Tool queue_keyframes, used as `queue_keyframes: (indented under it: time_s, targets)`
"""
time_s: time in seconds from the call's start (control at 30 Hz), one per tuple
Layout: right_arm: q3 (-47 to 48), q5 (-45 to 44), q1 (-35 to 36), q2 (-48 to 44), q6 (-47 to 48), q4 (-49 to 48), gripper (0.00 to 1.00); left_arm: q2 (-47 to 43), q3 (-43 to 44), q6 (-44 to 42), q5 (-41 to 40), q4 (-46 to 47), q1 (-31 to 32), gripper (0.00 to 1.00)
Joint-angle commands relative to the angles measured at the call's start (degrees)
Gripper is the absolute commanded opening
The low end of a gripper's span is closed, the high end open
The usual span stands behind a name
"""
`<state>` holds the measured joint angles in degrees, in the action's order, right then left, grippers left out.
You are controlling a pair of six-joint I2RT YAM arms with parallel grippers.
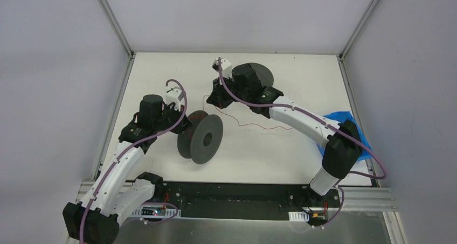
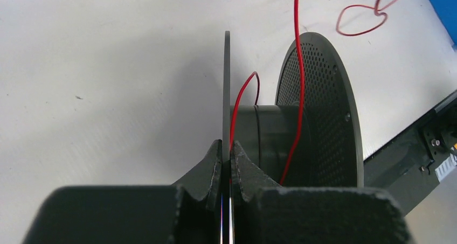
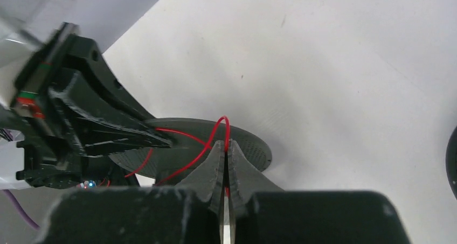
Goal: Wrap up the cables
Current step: Wrap the cable around the cable reel.
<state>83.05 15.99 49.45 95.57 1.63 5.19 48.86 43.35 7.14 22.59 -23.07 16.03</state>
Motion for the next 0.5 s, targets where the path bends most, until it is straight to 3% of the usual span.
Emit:
queue_keyframes:
  time_s: [0.0,0.2,0.47]
  targets:
    - [-3.88,4.27,-2.94,-2.83,0.24,0.24,0.0,-0.37,4.58,0.09,3.88,-0.26,-1.07,0.0]
    - [-15.68,9.07,-7.48,-7.02,1.0,-5.78,0.0,-0.33,9.1,5.41,5.27,-1.61,-2.91,0.0]
    - [-29.47,21.06,-9.78,-8.13,2.44,-20.83,0.04,0.11,13.48,10.46,6.04,-4.17,-4.74,0.0]
